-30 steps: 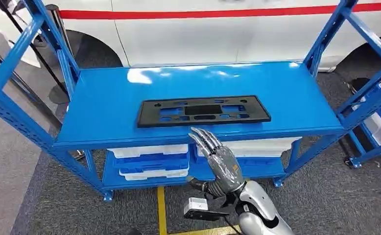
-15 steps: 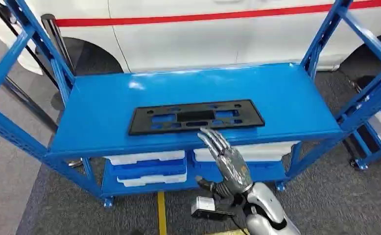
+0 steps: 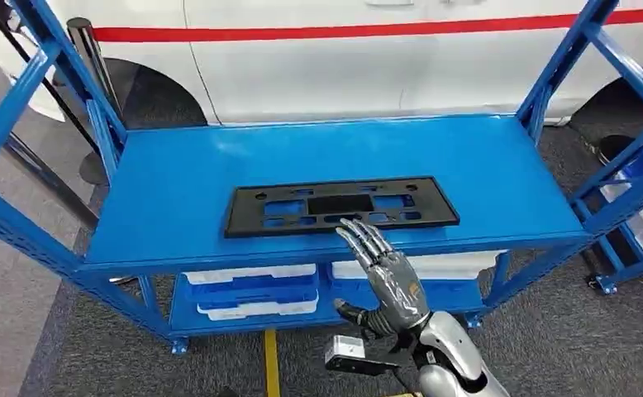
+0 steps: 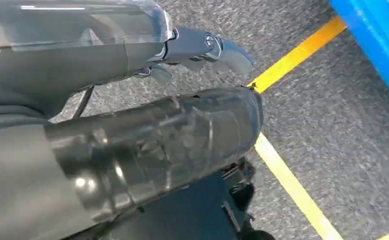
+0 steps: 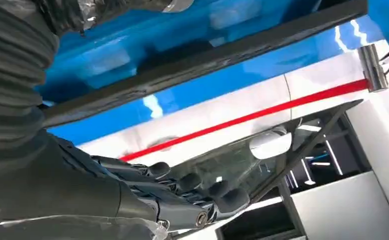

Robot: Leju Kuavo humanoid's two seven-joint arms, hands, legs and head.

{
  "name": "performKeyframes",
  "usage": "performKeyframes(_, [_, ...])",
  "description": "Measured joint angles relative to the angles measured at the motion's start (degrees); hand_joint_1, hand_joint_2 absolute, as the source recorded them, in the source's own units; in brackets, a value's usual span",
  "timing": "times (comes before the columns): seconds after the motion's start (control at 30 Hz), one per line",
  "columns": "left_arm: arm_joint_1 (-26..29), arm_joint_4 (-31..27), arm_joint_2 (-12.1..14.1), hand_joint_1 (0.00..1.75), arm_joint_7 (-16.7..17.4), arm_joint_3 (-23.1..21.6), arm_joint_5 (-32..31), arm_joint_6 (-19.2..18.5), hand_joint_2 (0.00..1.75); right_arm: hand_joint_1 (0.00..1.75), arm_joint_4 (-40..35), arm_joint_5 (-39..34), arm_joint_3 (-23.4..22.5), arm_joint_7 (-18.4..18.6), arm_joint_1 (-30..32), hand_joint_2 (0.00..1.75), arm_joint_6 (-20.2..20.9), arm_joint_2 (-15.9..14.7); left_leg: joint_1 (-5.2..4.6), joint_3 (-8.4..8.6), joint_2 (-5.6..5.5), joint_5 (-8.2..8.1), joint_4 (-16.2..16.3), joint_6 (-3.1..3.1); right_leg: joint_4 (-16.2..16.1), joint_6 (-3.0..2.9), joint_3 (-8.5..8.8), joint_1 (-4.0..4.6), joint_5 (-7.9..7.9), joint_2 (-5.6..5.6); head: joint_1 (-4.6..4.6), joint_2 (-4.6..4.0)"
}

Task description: Take the parts from the cabinet and place them on the table.

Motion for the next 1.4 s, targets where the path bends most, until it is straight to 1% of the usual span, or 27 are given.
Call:
performKeyframes(0.07, [-0.1, 0.0, 0.0, 0.0, 0.0, 0.0, 0.0, 0.0, 0.0, 0.0, 0.0, 0.5, -0.1, 0.3, 0.3, 1.75, 0.1, -0.4, -0.1, 0.28, 0.03, -0.34, 0.1, 0.31, 9.0, 0.37, -5.11, -0.18, -3.36, -0.02, 0.0, 0.0])
performKeyframes(0.1, [-0.1, 0.0, 0.0, 0.0, 0.0, 0.0, 0.0, 0.0, 0.0, 0.0, 0.0, 0.6, -0.1, 0.4, 0.4, 1.75, 0.2, -0.6, -0.12, 0.47, 0.02, -0.57, 0.1, 0.32, 12.1, 0.52, -7.24, -0.3, -3.64, -0.02, 0.0, 0.0])
performKeyframes(0.13, [0.0, 0.0, 0.0, 0.0, 0.0, 0.0, 0.0, 0.0, 0.0, 0.0, 0.0, 0.8, -0.1, 0.5, 0.4, 1.75, 0.3, -0.8, -0.12, 0.74, -0.02, -0.83, 0.2, 0.31, 12.2, 0.59, -7.85, -0.42, -2.51, -0.02, 0.0, 0.0])
performKeyframes(0.17, [0.0, 0.0, 0.0, 0.0, 0.0, 0.0, 0.0, 0.0, 0.0, 0.0, 0.0, 1.0, -0.1, 0.7, 0.4, 1.75, 0.5, -1.0, -0.12, 1.12, -0.09, -1.11, 0.2, 0.21, 9.8, 0.56, -7.14, -0.48, -0.21, -0.02, 0.02, 0.0])
performKeyframes(0.23, [0.0, 0.0, 0.0, 0.0, 0.0, 0.0, -0.1, 0.0, 0.0, 0.0, 0.0, 1.3, -0.3, 0.8, 0.3, 1.75, 0.9, -1.3, -0.09, 2.22, -0.19, -1.91, 0.3, -0.05, -0.2, 0.21, -2.88, -0.51, 6.12, -0.07, 0.02, 0.0])
performKeyframes(0.27, [0.1, 0.0, 0.0, 0.0, 0.0, 0.0, -0.1, -0.1, 0.0, 0.0, 0.0, 1.3, -0.5, 0.9, 0.2, 1.75, 1.0, -1.5, -0.09, 2.43, -0.19, -2.29, 0.3, -0.31, -3.5, -0.07, -1.39, -0.4, 6.58, -0.11, 0.04, 0.0])
performKeyframes(0.3, [0.0, 0.0, 0.0, 0.0, 0.0, 0.0, -0.1, -0.1, 0.0, 0.0, 0.0, 1.4, -0.5, 1.0, 0.1, 1.75, 1.1, -1.6, -0.49, 2.45, -0.22, -2.6, 0.6, -0.79, -4.7, -0.24, -0.82, 0.04, 6.08, -0.12, 0.02, 0.0])
performKeyframes(0.4, [-0.2, 0.0, 0.0, 0.0, 0.1, 0.0, -0.2, -0.1, 0.0, 0.0, 0.0, 1.4, -0.7, 1.0, 0.0, 1.75, 1.2, -1.9, -0.3, 2.61, -0.12, -2.75, 0.1, -1.56, -4.7, -0.87, -0.91, 0.17, 5.62, 0.12, -0.04, 0.0])
performKeyframes(0.47, [-0.3, 0.0, 0.0, 0.0, 0.1, 0.0, -0.2, -0.1, 0.0, 0.0, -0.1, 1.5, -0.8, 1.0, -0.2, 1.75, 1.3, -1.9, -0.25, 2.41, -0.12, -3.84, 1.5, -2.22, -5.6, -1.55, 0.06, -0.35, 5.6, 0.09, 0.02, 0.0])
performKeyframes(0.5, [-0.3, 0.0, 0.0, 0.0, 0.1, 0.0, -0.3, -0.1, 0.0, 0.0, -0.1, 1.6, -0.8, 1.0, -0.4, 1.75, 1.4, -1.9, -0.24, 0.92, -0.1, -5.39, 4.4, -2.36, -5.6, -1.92, 0.27, -0.34, 5.38, -0.02, -0.09, 0.0])
performKeyframes(0.57, [-0.3, 0.0, 0.0, 0.0, 0.1, 0.0, -0.3, -0.1, 0.0, 0.0, -0.1, 1.6, -0.8, 1.4, -0.6, 1.75, 2.1, -1.9, -0.13, -4.24, -0.1, -8.93, 13.7, -2.62, -5.6, -2.41, 0.63, -0.18, 5.03, -0.18, -0.07, 0.0])
performKeyframes(0.6, [-0.2, 0.0, 0.0, 0.0, 0.1, 0.0, -0.4, -0.1, 0.0, 0.0, 0.0, 1.6, -0.8, 1.4, -0.6, 1.75, 2.4, -2.0, -0.1, -6.45, -0.1, -9.6, 17.2, -2.7, -5.5, -2.5, 0.76, -0.11, 4.84, -0.18, -0.04, 0.0])
performKeyframes(0.63, [-0.1, 0.0, 0.0, 0.0, 0.2, 0.0, -0.4, -0.2, 0.0, 0.0, 0.0, 1.6, -0.7, 1.5, -0.6, 1.75, 2.8, -2.0, -0.06, -7.76, -0.09, -8.89, 18.4, -2.72, -5.5, -2.51, 1.02, -0.07, 4.62, -0.15, -0.07, 0.0])
performKeyframes(0.67, [-0.1, 0.0, 0.0, 0.0, 0.2, 0.0, -0.4, -0.2, 0.0, 0.0, 0.0, 1.5, -0.8, 1.5, -0.6, 1.75, 3.0, -2.0, -0.02, -7.5, -0.09, -6.65, 16.7, -2.7, -5.5, -2.47, 1.46, -0.06, 4.32, -0.08, -0.07, 0.0])
performKeyframes(0.73, [-0.2, 0.0, 0.1, 0.0, 0.2, 0.0, -0.4, -0.2, 0.0, 0.0, 0.0, 1.5, -0.8, 1.5, -0.7, 1.75, 3.0, -2.0, -0.01, -4.02, -0.08, -0.27, 7.5, -2.4, -5.5, -2.25, 2.58, -0.06, 3.56, 0.0, -0.07, 0.0])
performKeyframes(0.77, [-0.2, 0.0, 0.1, 0.0, 0.2, 0.0, -0.4, -0.2, 0.0, 0.0, 0.0, 1.4, -0.8, 1.5, -0.7, 1.75, 3.0, -2.1, -0.02, -2.58, -0.05, 1.75, 3.2, -2.13, -5.5, -2.04, 2.83, -0.05, 3.18, 0.0, -0.02, 0.0])
performKeyframes(0.83, [-0.3, 0.0, 0.1, 0.0, 0.2, 0.0, -0.5, -0.2, 0.0, 0.0, 0.1, 1.4, -0.8, 1.5, -0.9, 1.75, 3.0, -2.1, -0.27, -1.55, -0.1, 0.46, 1.2, -1.62, -5.1, -1.47, 2.42, 0.27, 2.88, 0.04, 0.0, 0.0])
performKeyframes(0.9, [-0.4, 0.0, 0.1, 0.0, 0.2, 0.0, -0.5, -0.2, 0.0, 0.0, 0.1, 1.4, -0.8, 1.6, -0.9, 1.75, 3.0, -2.2, -0.38, -1.75, -0.17, 0.39, 1.4, -1.37, -5.3, -1.1, 2.43, 0.11, 2.88, 0.01, -0.04, 0.0])
performKeyframes(0.93, [-0.2, 0.0, 0.1, 0.0, 0.2, 0.0, -0.5, -0.2, 0.0, 0.0, 0.0, 1.4, -0.8, 1.6, -1.1, 1.75, 3.0, -2.2, -0.28, -1.47, -0.2, 0.43, 0.9, -0.85, -5.4, -0.62, 2.64, 0.26, 2.64, -0.02, -0.04, 0.0])
performKeyframes(1.0, [-0.2, 0.0, 0.1, 0.0, 0.2, 0.0, -0.5, -0.2, 0.0, 0.0, 0.0, 1.4, -0.8, 1.5, -1.2, 1.75, 3.0, -2.4, 0.0, -0.6, -0.1, 0.36, 0.3, -0.28, -2.6, -0.11, 1.6, -0.01, 1.02, -0.09, 0.04, 0.0])
performKeyframes(1.07, [-0.5, 0.0, 0.1, 0.0, 0.2, 0.0, -0.5, -0.3, 0.0, 0.0, 0.0, 1.3, -0.8, 1.6, -1.3, 1.75, 3.2, -2.5, -0.03, -0.38, -0.04, 0.04, 0.3, 0.13, 5.8, 0.2, -3.15, -0.19, -2.38, -0.1, 0.04, 0.0])
performKeyframes(1.13, [-0.5, 0.0, 0.1, 0.0, 0.2, 0.0, -0.6, -0.3, 0.0, 0.0, 0.3, 1.2, -0.8, 1.5, -1.2, 1.75, 4.3, -2.5, -0.1, -0.06, -0.05, -0.34, 0.4, 0.22, 11.6, 0.37, -7.16, -0.42, -3.23, -0.1, 0.02, 0.0])
performKeyframes(1.17, [-0.5, 0.0, 0.1, 0.0, 0.4, 0.0, -0.6, -0.3, 0.0, 0.0, 0.5, 1.0, -0.8, 1.5, -1.2, 1.75, 5.1, -2.6, -0.09, 0.24, -0.1, -0.61, 0.4, 0.18, 11.1, 0.41, -7.54, -0.5, -1.76, -0.11, 0.02, 0.0])
performKeyframes(1.2, [-0.4, 0.0, 0.1, 0.0, 0.5, 0.0, -0.7, -0.3, 0.0, 0.0, 0.7, 1.0, -0.8, 1.5, -1.3, 1.75, 5.6, -2.6, -0.08, 0.67, -0.19, -0.93, 0.5, 0.12, 8.0, 0.38, -6.49, -0.57, 1.02, -0.11, 0.02, 0.0])
performKeyframes(1.27, [-0.5, 0.0, 0.1, 0.0, 0.5, -0.1, -0.9, -0.4, 0.0, 0.0, 1.0, 0.9, -0.7, 1.4, -2.0, 1.75, 6.6, -2.7, -0.05, 1.75, -0.25, -1.65, 0.5, -0.24, -1.8, 0.1, -2.27, -0.62, 6.9, -0.17, 0.02, 0.0])
performKeyframes(1.33, [-0.7, 0.0, 0.1, 0.0, 0.6, -0.2, -1.0, -0.4, 0.0, 0.0, 1.4, 0.7, -0.6, 1.4, -3.0, 1.75, 7.5, -2.7, -0.38, 1.64, -0.24, -2.19, 0.9, -0.97, -4.7, -0.31, -0.88, -0.11, 5.7, -0.08, 0.02, 0.0])
performKeyframes(1.4, [-0.8, 0.0, 0.1, 0.0, 0.8, -0.3, -1.2, -0.4, 0.0, 0.0, 1.9, 0.5, -0.2, 1.4, -3.3, 1.75, 7.9, -2.7, -0.26, 1.7, -0.21, -2.12, 0.5, -1.42, -4.4, -0.66, -1.08, -0.04, 5.6, 0.04, -0.02, 0.0])
